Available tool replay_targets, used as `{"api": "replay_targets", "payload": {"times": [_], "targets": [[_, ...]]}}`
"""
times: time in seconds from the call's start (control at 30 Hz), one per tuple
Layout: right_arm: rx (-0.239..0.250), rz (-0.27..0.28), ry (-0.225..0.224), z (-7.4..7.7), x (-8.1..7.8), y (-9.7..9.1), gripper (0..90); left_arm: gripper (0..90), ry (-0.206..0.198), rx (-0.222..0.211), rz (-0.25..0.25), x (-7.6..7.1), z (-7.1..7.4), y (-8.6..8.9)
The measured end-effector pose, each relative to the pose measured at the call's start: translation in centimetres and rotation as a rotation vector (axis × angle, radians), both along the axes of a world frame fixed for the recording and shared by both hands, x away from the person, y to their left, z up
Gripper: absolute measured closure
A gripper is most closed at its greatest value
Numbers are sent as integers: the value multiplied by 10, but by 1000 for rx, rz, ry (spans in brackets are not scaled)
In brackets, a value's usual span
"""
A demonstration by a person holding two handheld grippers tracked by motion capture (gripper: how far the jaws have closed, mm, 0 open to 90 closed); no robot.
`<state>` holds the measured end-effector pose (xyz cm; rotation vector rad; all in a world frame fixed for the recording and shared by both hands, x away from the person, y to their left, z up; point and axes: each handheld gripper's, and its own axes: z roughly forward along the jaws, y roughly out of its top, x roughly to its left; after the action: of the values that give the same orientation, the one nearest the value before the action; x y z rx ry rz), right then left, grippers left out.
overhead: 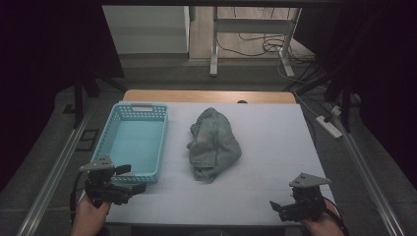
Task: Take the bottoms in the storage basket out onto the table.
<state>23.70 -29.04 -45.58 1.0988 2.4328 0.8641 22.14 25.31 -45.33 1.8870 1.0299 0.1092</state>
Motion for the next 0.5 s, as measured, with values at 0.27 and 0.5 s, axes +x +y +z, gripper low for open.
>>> {"api": "replay_targets", "payload": {"times": [0.27,0.5], "targets": [[0,-1,0,0,0,0,0,13,5,-16,15,-7,-2,8],[-1,-2,0,0,0,0,0,13,8,-26,28,-12,-3,13]]}}
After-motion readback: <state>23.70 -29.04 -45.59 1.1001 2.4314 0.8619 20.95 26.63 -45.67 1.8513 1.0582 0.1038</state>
